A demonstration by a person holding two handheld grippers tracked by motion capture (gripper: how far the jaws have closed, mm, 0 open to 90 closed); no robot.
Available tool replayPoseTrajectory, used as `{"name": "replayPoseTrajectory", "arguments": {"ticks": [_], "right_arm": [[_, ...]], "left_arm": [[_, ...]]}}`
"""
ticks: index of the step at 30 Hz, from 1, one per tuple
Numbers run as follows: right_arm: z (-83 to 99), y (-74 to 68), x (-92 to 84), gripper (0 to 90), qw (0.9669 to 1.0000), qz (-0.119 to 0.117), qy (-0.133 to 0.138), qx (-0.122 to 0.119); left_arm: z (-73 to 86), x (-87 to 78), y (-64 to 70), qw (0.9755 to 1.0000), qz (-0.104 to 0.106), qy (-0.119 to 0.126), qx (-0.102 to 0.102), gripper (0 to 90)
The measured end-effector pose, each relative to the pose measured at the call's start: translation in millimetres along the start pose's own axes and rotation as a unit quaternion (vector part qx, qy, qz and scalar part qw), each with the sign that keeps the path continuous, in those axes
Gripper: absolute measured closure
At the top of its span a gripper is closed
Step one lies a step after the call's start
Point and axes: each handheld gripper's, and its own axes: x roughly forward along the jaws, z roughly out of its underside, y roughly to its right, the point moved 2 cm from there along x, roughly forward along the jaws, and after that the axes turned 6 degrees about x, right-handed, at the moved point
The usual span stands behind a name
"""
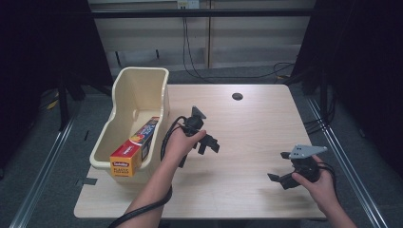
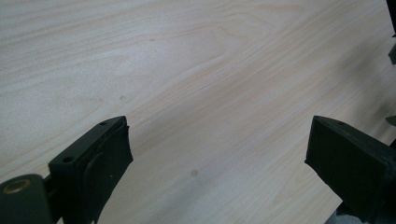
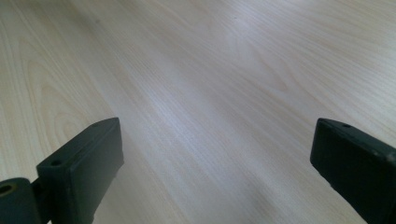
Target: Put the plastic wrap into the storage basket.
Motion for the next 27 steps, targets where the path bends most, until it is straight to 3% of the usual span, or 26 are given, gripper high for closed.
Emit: {"name": "replayPoseTrajectory", "arguments": {"ticks": [5, 15, 18, 19, 27], "right_arm": [[1.2, 1.0, 0.9, 2.4, 1.0, 0.004, -0.002, 0.001], [3.1, 2.8, 3.3, 2.4, 1.0, 0.006, -0.005, 0.002], [3.8, 3.5, 3.6, 2.4, 0.9999, 0.007, -0.006, 0.005], [4.2, 3.7, 4.0, 2.5, 0.9999, 0.007, -0.008, 0.005], [5.1, 4.6, 6.9, 2.4, 0.9999, 0.007, -0.01, 0.001]], "left_arm": [[5.2, 4.4, -1.8, 1.0, 0.006, 0.007, -0.004, 6.3], [17.9, 12.5, -7.5, 0.9999, -0.003, 0.007, 0.015, 6.4], [22.7, 15.6, -9.0, 0.9999, 0.001, 0.014, 0.007, 6.3], [24.2, 15.9, -11.1, 0.9998, 0.002, 0.013, 0.015, 6.5], [35.9, 21.4, -14.9, 0.9994, -0.008, 0.021, 0.025, 6.2]]}}
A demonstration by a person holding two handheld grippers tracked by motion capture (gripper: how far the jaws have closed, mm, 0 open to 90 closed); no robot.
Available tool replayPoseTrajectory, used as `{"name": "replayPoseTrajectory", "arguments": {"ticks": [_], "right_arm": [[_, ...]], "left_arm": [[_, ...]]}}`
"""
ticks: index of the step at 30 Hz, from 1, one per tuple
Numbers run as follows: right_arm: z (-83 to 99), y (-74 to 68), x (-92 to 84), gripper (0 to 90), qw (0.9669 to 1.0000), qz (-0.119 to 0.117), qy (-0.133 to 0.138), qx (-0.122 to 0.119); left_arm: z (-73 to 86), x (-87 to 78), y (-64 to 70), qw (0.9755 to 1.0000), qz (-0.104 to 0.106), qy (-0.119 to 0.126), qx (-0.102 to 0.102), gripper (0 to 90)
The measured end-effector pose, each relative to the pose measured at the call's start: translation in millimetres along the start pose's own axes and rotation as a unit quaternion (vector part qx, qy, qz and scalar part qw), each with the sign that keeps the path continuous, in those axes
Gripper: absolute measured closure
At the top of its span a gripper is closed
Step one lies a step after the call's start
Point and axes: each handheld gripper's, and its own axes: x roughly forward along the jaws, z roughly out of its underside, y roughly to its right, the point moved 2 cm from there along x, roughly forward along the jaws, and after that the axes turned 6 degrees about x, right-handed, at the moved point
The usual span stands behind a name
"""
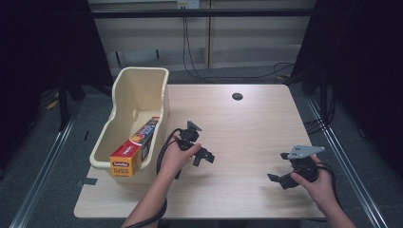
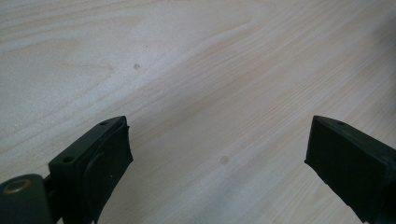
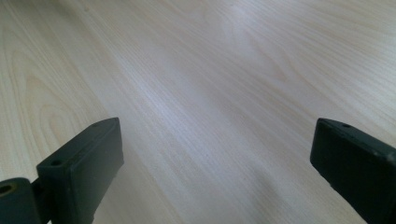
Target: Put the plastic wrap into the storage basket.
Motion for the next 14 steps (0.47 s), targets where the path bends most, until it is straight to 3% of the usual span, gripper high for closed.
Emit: {"name": "replayPoseTrajectory", "arguments": {"ticks": [14], "right_arm": [[3.8, 5.9, 7.9, 2.4, 0.9999, 0.001, -0.001, 0.016]], "left_arm": [[20.3, 8.4, -1.6, 0.9995, -0.006, 0.006, 0.03, 6.0]]}}
